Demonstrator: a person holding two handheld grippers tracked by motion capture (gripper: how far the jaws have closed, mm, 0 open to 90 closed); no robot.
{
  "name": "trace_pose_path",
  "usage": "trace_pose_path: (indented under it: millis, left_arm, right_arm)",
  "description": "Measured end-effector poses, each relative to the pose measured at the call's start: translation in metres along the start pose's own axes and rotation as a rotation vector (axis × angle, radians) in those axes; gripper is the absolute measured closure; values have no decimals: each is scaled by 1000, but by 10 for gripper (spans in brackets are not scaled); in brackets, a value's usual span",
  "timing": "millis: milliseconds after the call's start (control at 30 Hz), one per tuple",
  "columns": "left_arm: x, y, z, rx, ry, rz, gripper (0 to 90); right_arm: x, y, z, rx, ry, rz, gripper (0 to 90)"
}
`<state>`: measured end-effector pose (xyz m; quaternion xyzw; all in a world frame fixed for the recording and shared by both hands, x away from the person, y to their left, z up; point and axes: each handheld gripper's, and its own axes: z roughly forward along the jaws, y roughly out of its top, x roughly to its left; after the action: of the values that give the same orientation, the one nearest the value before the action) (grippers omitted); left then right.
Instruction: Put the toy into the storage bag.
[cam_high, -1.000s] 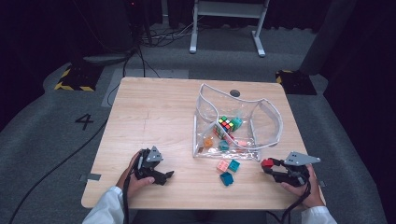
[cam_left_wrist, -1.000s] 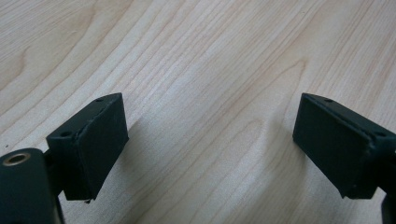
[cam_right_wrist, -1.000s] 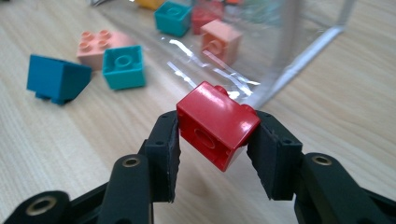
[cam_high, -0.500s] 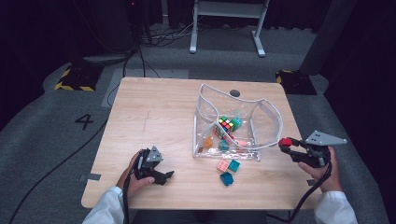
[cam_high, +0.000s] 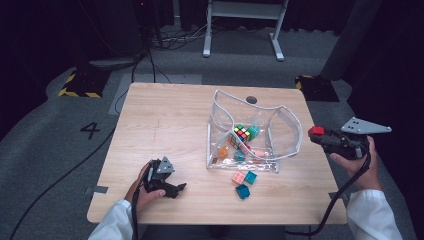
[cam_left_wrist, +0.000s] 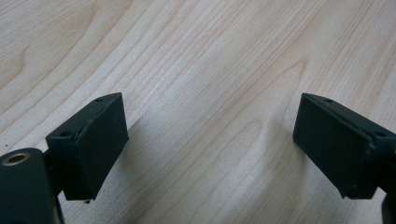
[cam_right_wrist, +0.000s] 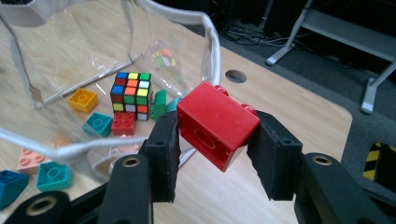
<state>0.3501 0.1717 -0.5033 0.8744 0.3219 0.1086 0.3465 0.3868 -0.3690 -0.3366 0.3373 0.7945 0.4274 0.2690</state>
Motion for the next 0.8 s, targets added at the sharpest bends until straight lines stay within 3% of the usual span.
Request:
trace_pose_path:
  millis: [433, 800]
  left_arm:
    - [0, 0, 0, 1, 0, 1, 102]
    - [0, 0, 0, 1, 0, 0, 102]
  right_arm:
    - [1, 41, 5, -22, 28, -48, 550]
    - [20, 64, 33, 12, 111, -109, 550]
